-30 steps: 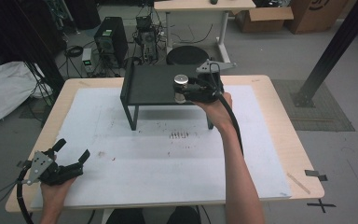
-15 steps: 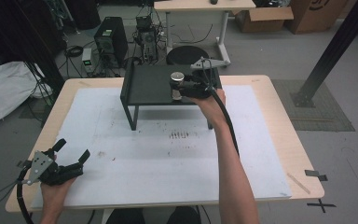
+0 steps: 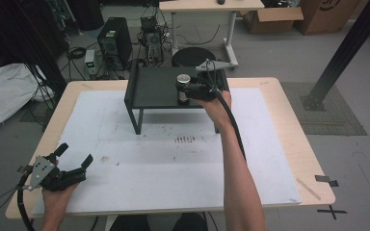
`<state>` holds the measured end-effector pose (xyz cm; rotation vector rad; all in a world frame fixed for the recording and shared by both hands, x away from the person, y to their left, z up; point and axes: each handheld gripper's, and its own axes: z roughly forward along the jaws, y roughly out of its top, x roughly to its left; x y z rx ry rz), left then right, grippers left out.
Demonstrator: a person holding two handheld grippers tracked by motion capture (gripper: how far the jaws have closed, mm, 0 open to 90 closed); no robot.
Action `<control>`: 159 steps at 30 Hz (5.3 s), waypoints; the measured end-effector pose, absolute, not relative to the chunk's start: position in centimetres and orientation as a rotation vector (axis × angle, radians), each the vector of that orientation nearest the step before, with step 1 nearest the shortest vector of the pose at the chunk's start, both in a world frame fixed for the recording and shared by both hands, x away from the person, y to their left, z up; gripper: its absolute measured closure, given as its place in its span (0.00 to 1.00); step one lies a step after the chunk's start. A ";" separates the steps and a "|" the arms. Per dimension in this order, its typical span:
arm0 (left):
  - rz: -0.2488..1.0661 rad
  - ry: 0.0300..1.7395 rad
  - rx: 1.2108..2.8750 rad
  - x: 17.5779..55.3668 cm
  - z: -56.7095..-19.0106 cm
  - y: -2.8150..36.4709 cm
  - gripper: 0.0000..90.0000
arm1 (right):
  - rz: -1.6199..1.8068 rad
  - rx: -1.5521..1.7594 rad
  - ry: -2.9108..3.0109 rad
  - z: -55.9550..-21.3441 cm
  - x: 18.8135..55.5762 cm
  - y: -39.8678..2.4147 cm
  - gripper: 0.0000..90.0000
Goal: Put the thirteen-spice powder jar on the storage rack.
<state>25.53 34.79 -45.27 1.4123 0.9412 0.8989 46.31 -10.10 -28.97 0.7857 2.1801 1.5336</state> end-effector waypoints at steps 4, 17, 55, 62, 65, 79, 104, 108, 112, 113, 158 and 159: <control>0.899 0.941 1.412 25.5 -45.3 34.8 0.02 | 1.528 0.792 2.176 -29.1 46.5 -10.1 0.55; 0.899 0.940 1.413 25.5 -45.3 34.8 0.02 | 1.504 0.783 2.186 -29.4 46.5 -9.8 0.55; 0.900 0.938 1.412 25.5 -45.3 34.8 0.02 | 1.527 0.800 2.175 -29.2 46.4 -10.0 0.46; 0.900 0.939 1.413 25.5 -45.3 34.8 0.02 | 1.544 0.832 2.156 -29.1 46.3 -10.3 0.28; 0.899 0.938 1.412 25.5 -45.3 34.8 0.02 | 1.554 0.847 2.140 -29.1 46.2 -10.4 0.17; 0.900 0.939 1.414 25.5 -45.3 34.8 0.02 | 1.532 0.838 2.103 -28.7 45.0 -10.3 0.00; 0.901 0.935 1.414 25.5 -45.3 34.8 0.02 | 1.540 0.834 1.942 -29.3 39.6 -13.8 0.00; 0.902 0.934 1.414 25.5 -45.3 34.8 0.02 | 1.551 0.852 1.910 -30.1 38.6 -14.6 0.00; 0.902 0.935 1.414 25.5 -45.3 34.7 0.02 | 1.563 0.873 1.866 -30.7 37.7 -15.4 0.01; 0.901 0.937 1.413 25.5 -45.3 34.7 0.02 | 1.561 0.875 1.855 -30.8 37.5 -15.7 0.01; 0.901 0.939 1.417 25.6 -45.3 34.7 0.02 | 1.405 1.160 1.458 -41.7 29.2 -25.6 0.01; 0.901 0.939 1.417 25.6 -45.3 34.7 0.02 | 1.397 1.160 1.448 -41.8 29.1 -25.7 0.01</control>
